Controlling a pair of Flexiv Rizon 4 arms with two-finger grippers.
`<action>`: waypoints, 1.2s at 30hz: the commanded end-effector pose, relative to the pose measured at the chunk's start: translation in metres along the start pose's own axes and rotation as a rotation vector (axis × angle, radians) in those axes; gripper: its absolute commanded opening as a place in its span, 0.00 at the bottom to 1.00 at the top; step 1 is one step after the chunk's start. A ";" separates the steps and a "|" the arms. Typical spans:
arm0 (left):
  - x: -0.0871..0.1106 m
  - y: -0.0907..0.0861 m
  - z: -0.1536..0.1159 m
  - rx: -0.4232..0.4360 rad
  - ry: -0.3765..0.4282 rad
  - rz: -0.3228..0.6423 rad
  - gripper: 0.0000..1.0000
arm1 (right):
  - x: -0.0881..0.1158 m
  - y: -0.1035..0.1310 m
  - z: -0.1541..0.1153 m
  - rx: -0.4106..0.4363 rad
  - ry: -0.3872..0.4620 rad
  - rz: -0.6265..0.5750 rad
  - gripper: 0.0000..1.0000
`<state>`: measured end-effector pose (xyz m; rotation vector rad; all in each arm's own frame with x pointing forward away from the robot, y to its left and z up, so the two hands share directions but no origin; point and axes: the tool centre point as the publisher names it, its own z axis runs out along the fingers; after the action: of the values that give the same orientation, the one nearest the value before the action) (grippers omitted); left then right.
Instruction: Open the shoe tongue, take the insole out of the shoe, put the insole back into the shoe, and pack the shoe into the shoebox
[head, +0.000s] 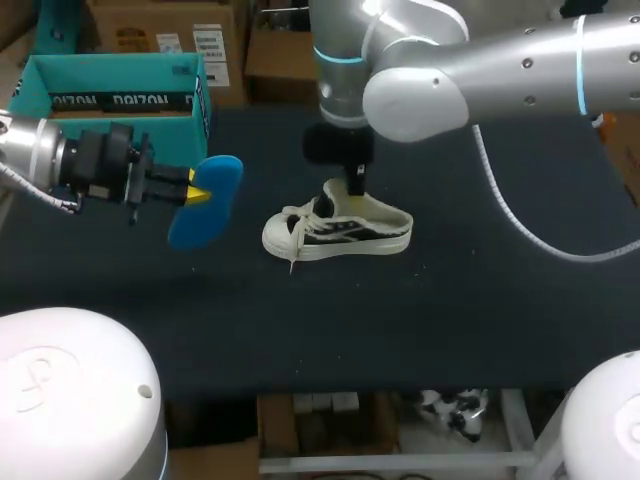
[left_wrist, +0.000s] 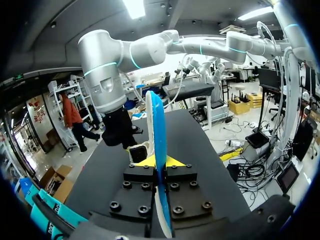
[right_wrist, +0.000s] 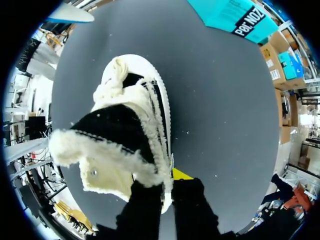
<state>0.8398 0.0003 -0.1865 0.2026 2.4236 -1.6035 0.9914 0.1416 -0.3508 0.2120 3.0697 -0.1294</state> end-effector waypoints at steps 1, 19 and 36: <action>-0.002 0.001 0.001 0.004 -0.003 0.002 0.00 | 0.003 0.004 -0.002 0.027 -0.006 0.008 0.00; -0.046 -0.016 0.025 0.056 0.131 0.077 0.00 | 0.030 -0.017 -0.026 -0.014 0.005 0.372 0.00; -0.104 -0.049 0.070 0.111 0.352 0.189 0.00 | 0.088 -0.016 -0.039 -0.167 0.010 0.880 0.00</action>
<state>0.9182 -0.0746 -0.1411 0.6000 2.3712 -1.7067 0.9101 0.1442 -0.3157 1.4616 2.7344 0.0389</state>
